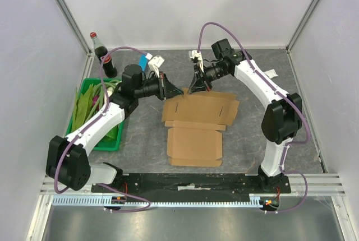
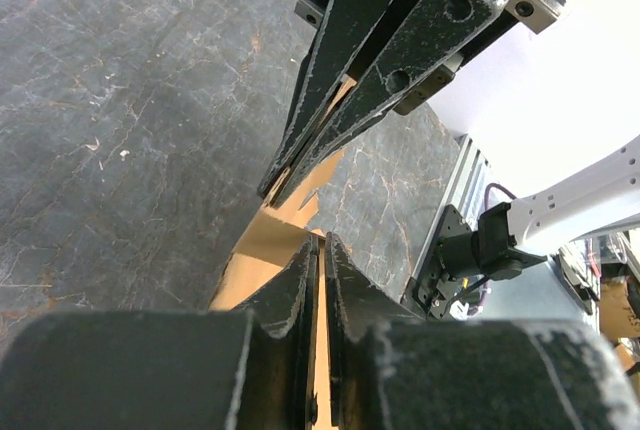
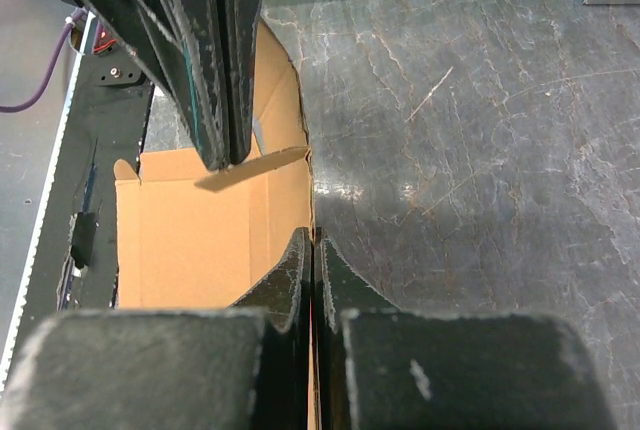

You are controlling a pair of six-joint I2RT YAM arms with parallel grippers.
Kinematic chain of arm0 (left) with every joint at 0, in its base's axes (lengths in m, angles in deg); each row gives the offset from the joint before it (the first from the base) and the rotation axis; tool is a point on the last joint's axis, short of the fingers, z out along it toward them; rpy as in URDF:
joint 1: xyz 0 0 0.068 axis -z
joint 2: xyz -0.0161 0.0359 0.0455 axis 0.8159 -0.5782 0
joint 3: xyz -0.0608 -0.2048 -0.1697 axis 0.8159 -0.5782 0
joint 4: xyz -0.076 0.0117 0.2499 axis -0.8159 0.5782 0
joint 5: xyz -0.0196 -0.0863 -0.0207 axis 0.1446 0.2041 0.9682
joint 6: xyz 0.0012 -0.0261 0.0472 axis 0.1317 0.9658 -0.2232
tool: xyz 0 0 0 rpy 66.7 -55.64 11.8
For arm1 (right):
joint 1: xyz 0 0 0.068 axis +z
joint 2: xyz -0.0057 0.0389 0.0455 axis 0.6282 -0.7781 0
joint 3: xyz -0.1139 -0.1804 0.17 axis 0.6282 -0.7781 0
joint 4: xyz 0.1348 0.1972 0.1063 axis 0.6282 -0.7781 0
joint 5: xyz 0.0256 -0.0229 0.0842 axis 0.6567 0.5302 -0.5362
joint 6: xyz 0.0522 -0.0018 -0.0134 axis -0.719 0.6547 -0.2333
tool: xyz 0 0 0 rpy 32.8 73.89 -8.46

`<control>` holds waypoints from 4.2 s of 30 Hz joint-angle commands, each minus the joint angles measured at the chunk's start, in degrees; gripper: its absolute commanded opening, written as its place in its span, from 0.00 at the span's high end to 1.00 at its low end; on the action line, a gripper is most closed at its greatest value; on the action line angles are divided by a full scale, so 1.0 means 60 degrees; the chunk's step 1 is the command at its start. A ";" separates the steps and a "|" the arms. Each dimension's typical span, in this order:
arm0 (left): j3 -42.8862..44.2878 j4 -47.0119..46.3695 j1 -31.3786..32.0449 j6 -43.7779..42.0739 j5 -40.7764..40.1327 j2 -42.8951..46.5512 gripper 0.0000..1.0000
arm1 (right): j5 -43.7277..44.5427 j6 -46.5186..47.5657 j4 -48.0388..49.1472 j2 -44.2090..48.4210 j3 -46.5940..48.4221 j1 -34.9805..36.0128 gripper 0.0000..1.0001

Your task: Fold the paper box

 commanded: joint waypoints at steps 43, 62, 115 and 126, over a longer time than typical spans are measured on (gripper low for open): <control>-0.3664 0.0048 0.1927 0.0733 -0.7154 0.2595 0.44 | 0.0712 -0.2684 0.2340 0.0477 -0.0615 -0.0486 1.00; -0.3194 -0.1049 0.1224 0.0469 -0.5426 0.1465 0.51 | 0.0404 -0.2669 0.2355 0.0624 -0.0572 -0.0501 1.00; -0.4379 -0.3115 0.0990 0.0806 -0.6540 0.1581 0.47 | 1.0291 -0.0809 0.7713 0.3522 -0.6092 0.3146 1.00; -0.3972 -0.2415 0.0917 0.0221 -0.5647 0.2286 0.63 | 1.0673 0.0172 0.7891 0.3510 -0.5582 0.3190 1.00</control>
